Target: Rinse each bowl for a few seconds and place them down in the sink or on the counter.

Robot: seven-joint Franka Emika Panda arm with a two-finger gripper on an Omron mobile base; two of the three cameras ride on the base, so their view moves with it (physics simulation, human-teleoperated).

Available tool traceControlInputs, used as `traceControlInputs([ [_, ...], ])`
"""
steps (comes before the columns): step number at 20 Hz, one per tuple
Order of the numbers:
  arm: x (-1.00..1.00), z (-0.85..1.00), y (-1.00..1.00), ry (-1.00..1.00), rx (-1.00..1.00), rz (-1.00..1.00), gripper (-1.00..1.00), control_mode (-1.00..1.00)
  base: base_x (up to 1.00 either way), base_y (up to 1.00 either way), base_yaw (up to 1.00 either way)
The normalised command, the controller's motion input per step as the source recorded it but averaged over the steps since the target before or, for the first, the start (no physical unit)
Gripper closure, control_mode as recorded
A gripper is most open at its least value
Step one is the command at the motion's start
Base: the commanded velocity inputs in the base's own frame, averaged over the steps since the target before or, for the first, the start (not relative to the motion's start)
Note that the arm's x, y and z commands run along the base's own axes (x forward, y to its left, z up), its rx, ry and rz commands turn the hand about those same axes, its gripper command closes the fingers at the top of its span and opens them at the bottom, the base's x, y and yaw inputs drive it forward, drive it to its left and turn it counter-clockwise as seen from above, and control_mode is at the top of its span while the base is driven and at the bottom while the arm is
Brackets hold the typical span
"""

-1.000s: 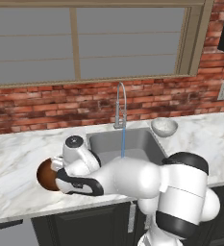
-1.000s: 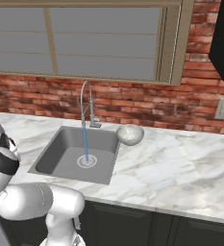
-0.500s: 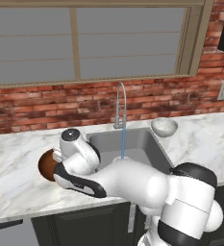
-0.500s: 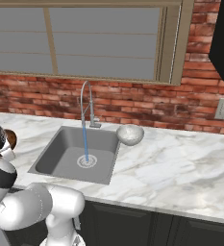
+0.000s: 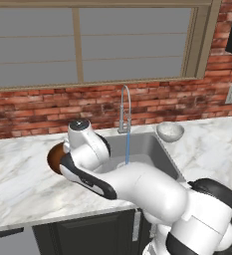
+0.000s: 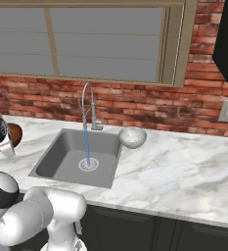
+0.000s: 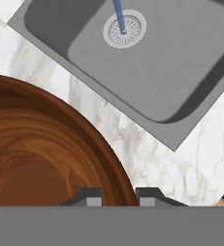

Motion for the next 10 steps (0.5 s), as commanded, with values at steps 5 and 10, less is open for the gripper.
traceControlInputs([
  [5, 0.0, 0.22, -0.39, 0.05, 0.06, -0.13, 1.0, -1.0, 0.0, 0.0, 0.0],
  [10, 0.0, 0.1, -0.45, 0.05, 0.06, -0.11, 1.0, -1.0, 0.0, 0.0, 0.0],
])
